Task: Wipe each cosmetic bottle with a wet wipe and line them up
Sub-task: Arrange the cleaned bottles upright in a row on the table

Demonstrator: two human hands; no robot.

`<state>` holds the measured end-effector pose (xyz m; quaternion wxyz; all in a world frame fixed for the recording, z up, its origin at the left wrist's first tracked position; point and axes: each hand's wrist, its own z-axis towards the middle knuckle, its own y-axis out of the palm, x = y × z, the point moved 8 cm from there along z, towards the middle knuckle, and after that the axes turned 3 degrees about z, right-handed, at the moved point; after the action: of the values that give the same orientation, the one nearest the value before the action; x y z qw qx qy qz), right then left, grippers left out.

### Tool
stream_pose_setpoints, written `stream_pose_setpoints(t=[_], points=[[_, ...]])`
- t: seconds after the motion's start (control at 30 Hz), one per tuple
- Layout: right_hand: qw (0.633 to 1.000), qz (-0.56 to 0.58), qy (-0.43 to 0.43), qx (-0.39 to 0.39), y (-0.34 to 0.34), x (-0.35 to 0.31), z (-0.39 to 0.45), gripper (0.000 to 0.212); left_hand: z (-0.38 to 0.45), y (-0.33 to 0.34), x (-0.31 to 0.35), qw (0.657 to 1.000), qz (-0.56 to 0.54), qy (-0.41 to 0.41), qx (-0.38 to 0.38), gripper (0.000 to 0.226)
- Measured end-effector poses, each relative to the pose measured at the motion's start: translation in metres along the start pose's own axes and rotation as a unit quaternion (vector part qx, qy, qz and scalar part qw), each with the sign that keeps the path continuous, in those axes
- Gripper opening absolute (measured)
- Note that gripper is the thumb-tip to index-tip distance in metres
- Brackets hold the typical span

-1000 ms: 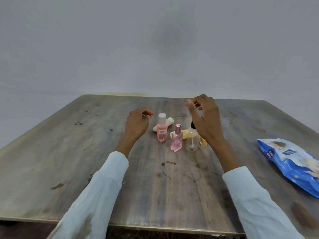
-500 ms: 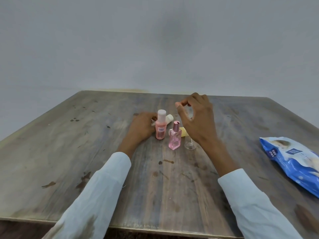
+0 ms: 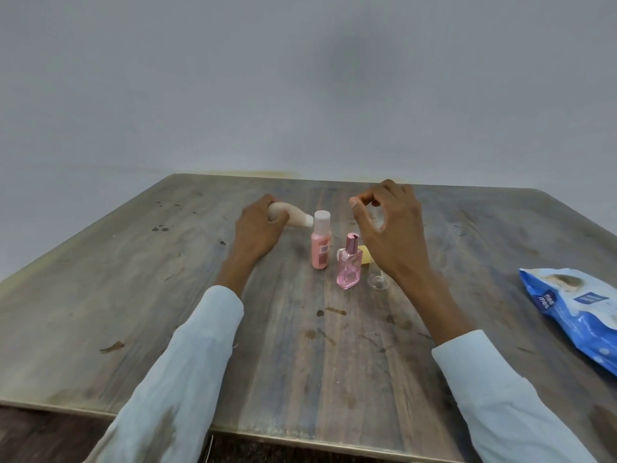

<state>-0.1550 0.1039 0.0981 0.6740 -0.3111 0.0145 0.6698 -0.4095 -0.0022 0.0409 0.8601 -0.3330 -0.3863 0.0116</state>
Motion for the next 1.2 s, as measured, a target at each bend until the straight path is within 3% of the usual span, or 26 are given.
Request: stream_pose_setpoints(t=[0.23,0.37,0.5,0.7,0.97,1.2], points=[[1.0,0.004,-0.013,-0.023,0.006,-0.006,-0.002,0.016,0.005,-0.043,-0.009,0.996,-0.079,0.016,0.046,0.022],[0.999,-0.025,-0.024,-0.036,0.008,-0.007,-0.003,0.014,0.004,-0.043,-0.001,0.994,-0.036,0.1,-0.025,0.016],[0.996,-0.074,-0.041,-0.039,0.008,-0.01,-0.003,0.012,-0.002,-0.027,-0.003,0.987,-0.01,0.108,-0.122,0.019],[0.991,-0.106,-0.068,-0.032,0.001,-0.037,0.011,0.011,-0.005,-0.028,-0.001,0.988,-0.029,0.091,-0.12,0.018],[0.959,-0.169,-0.019,-0.225,0.05,-0.057,0.04,0.027,-0.008,-0.03,-0.004,0.989,-0.081,0.023,-0.122,0.024],[0.946,-0.199,0.024,-0.255,0.072,-0.038,0.027,0.027,-0.007,-0.018,-0.01,0.989,-0.041,-0.014,-0.141,0.023]])
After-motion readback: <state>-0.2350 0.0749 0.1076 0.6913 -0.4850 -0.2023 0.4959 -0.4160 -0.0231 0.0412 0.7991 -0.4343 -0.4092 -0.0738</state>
